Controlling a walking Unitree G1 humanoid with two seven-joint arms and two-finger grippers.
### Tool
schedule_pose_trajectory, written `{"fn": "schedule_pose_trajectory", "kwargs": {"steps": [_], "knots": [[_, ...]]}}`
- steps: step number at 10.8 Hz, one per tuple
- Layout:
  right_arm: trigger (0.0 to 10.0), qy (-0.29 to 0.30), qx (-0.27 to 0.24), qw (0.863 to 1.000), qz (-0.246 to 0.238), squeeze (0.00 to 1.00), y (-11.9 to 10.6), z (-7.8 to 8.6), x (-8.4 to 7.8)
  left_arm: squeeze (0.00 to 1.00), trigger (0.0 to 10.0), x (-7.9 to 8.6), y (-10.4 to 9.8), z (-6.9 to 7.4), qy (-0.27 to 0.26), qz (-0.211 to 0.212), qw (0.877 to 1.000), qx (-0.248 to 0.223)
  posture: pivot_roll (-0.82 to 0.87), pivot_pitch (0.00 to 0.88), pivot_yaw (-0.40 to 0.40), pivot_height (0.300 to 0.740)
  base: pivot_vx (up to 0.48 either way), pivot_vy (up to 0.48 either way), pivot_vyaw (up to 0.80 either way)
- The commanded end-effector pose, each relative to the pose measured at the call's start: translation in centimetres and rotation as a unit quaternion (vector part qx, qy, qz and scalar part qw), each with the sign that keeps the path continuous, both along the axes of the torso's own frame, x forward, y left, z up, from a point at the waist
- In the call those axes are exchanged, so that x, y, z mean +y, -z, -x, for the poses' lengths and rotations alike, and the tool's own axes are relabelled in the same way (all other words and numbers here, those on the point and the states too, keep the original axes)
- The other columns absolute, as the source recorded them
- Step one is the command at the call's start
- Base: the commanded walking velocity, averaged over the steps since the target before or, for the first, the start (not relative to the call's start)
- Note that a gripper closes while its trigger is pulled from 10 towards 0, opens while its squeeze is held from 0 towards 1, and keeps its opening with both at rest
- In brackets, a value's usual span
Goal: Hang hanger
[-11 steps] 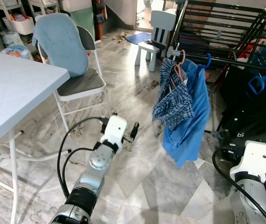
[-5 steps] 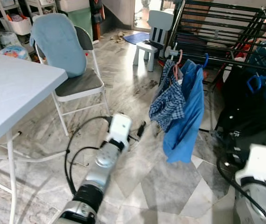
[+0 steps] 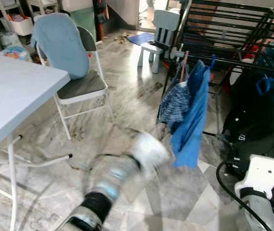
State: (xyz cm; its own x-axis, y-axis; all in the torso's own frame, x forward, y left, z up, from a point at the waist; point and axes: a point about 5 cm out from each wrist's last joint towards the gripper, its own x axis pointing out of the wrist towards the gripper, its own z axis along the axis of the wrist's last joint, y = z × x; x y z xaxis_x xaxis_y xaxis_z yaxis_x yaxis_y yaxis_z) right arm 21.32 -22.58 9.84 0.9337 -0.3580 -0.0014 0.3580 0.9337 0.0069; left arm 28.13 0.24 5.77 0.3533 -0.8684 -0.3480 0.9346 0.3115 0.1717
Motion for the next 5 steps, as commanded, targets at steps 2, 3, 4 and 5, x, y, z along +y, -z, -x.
{"fn": "schedule_pose_trajectory", "kwargs": {"steps": [2, 3, 4, 5], "knots": [[10.0, -0.003, -0.009, 1.000, 0.007, 0.00, -0.7, -0.7, -0.4, 0.00, 10.0, 0.5, -0.7, -1.3, -0.028, -0.014, 1.000, 0.001, 0.03, 0.000, -0.049, 0.740, 0.000, 0.000, 0.00], [10.0, -0.004, -0.009, 1.000, 0.008, 0.00, -0.7, -0.8, -0.5, 0.00, 10.0, 0.8, -0.6, -1.3, -0.036, -0.025, 0.999, 0.000, 0.04, 0.000, -0.055, 0.740, 0.000, 0.000, 0.00], [10.0, -0.008, -0.011, 1.000, 0.009, 0.00, -0.9, -1.0, -0.2, 0.00, 10.0, 1.3, -1.5, -1.7, -0.064, 0.010, 0.997, -0.035, 0.04, 0.000, -0.057, 0.740, 0.000, 0.000, 0.00], [10.0, -0.009, -0.011, 1.000, 0.009, 0.00, -0.9, -0.8, -0.1, 0.00, 10.0, 2.3, -2.6, -2.3, -0.114, 0.056, 0.989, -0.070, 0.03, 0.000, -0.051, 0.740, 0.000, 0.000, 0.00]]}}
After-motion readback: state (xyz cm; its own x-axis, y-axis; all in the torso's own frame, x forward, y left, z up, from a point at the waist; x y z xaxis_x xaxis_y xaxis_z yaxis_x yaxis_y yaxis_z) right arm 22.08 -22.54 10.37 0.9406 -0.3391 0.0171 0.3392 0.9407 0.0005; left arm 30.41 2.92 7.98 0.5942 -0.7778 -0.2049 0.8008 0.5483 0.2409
